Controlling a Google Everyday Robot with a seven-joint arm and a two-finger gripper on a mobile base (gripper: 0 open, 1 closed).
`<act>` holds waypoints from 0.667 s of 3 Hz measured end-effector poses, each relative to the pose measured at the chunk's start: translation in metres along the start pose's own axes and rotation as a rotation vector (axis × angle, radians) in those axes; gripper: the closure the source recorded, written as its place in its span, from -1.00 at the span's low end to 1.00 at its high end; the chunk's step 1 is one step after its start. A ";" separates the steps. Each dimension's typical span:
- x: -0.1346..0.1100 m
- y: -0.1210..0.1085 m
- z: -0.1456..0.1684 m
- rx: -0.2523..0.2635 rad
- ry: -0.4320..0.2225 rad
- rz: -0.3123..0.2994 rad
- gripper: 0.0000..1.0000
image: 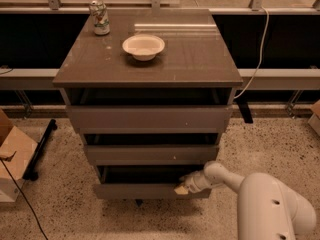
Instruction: Open bottom drawer
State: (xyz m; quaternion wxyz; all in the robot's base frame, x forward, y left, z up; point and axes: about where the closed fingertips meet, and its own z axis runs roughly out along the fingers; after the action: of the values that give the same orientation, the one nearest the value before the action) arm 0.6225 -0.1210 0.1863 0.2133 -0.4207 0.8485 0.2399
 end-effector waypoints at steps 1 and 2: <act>0.008 0.010 -0.001 -0.006 0.008 0.013 -0.47; 0.010 0.011 0.002 -0.011 0.023 0.014 -1.00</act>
Offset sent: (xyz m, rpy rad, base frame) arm -0.0126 -0.0008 -0.0010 -0.0019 0.0148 -0.0059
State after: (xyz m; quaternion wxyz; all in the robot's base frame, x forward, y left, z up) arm 0.6078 -0.1201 0.1814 0.1997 -0.4187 0.8524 0.2412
